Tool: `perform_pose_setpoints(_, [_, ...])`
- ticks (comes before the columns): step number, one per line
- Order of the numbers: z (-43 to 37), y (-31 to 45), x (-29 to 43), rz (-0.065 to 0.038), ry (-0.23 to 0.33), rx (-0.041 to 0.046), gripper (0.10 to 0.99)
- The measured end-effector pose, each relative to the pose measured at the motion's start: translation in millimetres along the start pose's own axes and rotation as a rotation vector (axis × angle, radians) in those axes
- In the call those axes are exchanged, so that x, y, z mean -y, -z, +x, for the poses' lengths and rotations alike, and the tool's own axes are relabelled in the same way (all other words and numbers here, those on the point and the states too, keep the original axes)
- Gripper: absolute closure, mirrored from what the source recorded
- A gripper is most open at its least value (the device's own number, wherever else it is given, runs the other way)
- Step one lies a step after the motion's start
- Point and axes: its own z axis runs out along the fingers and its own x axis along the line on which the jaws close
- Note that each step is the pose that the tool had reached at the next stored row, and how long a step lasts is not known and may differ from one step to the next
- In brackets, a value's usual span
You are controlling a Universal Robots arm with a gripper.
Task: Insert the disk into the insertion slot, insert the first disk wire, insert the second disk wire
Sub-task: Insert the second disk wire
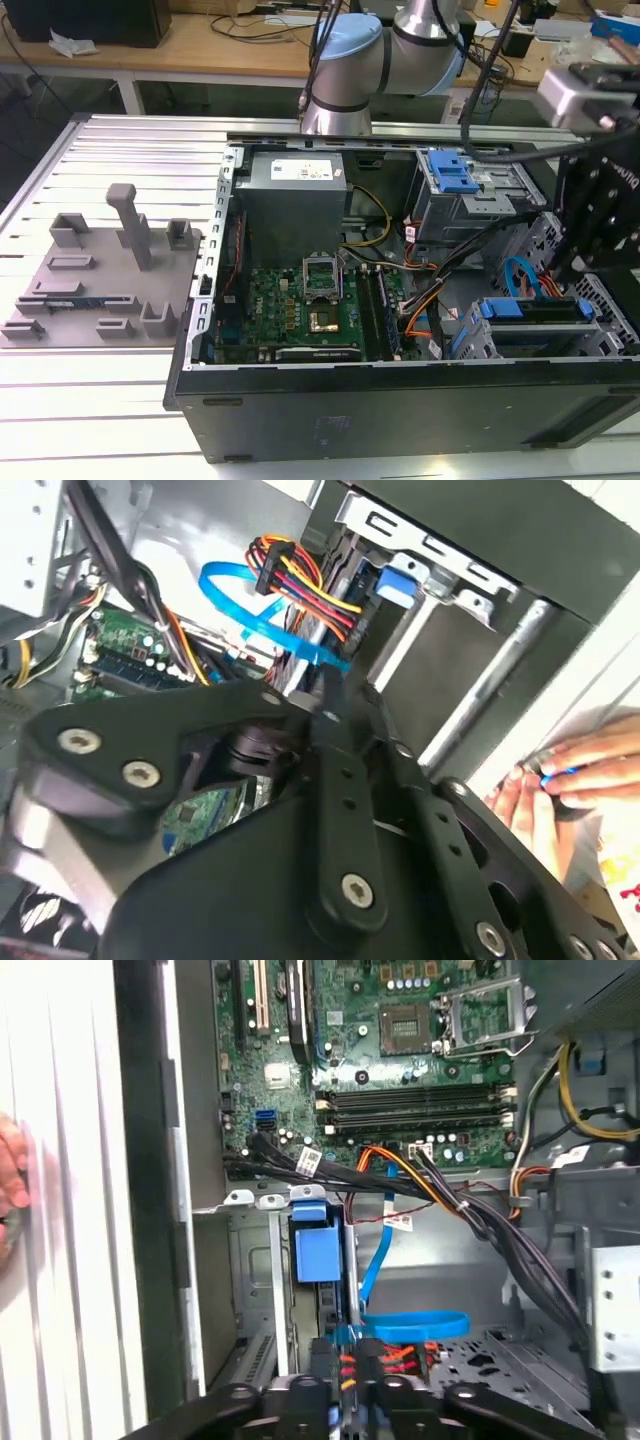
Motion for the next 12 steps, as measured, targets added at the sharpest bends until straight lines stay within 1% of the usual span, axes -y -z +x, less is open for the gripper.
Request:
perform_pose_setpoints(1, [-0.2, 4.5, 0.0, 0.0, 0.0, -0.0008, 0.871])
perform_pose_setpoints(2, [-0.1, 9.1, 0.1, 0.0, 0.0, -0.0019, 0.933])
perform_pose_setpoints(3, [-0.1, 9.6, 0.0, 0.0, 0.0, -0.0018, 0.98])
perform_pose_setpoints(12, [-0.3, 9.7, 0.0, 0.0, 0.0, -0.0019, 0.98])
